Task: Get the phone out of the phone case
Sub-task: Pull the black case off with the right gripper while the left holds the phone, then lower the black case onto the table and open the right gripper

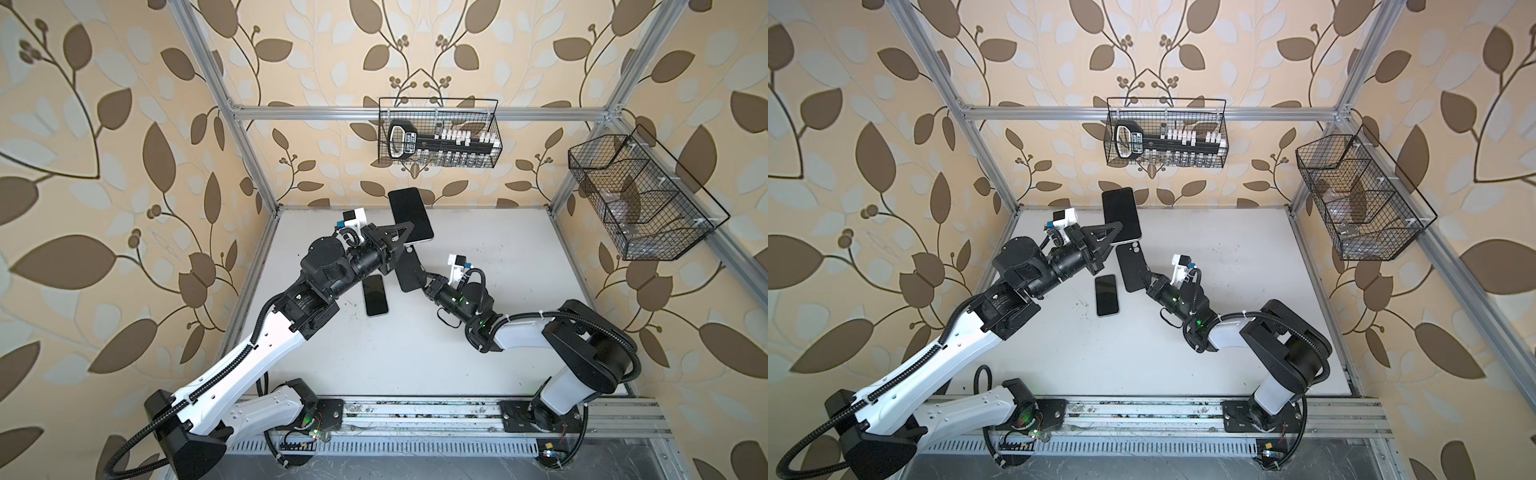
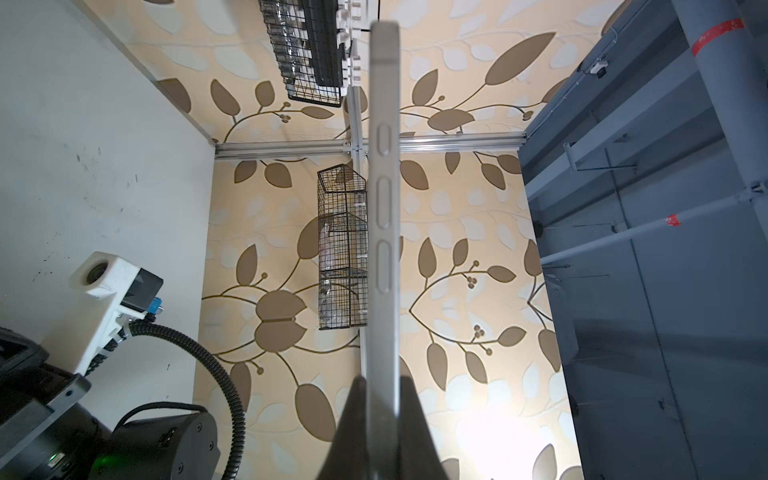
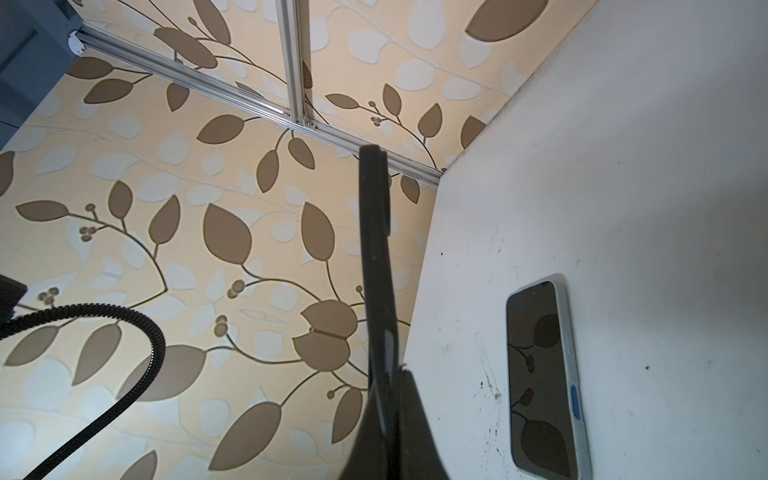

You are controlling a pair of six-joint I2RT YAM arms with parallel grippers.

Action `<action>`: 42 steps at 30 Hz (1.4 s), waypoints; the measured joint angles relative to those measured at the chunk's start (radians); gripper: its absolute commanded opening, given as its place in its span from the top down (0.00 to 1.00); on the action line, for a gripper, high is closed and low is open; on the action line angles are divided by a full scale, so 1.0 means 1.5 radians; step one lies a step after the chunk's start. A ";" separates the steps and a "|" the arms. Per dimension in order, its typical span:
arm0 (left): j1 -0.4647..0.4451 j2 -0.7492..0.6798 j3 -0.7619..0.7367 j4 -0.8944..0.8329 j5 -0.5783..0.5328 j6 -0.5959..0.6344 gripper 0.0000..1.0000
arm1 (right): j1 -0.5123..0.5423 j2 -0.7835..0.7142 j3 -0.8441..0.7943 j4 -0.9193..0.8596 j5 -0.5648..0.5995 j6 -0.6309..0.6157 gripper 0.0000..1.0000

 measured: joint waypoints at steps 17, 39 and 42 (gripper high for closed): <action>0.055 0.006 -0.014 0.001 0.057 0.043 1.00 | -0.144 -0.274 -0.109 -0.218 -0.025 -0.049 1.00; 0.145 0.005 -0.103 0.005 0.195 0.107 1.00 | -0.437 -0.411 -0.216 -0.559 -0.196 -0.171 0.94; 0.149 0.002 -0.123 0.013 0.198 0.107 1.00 | -0.450 -0.404 -0.222 -0.559 -0.198 -0.184 0.93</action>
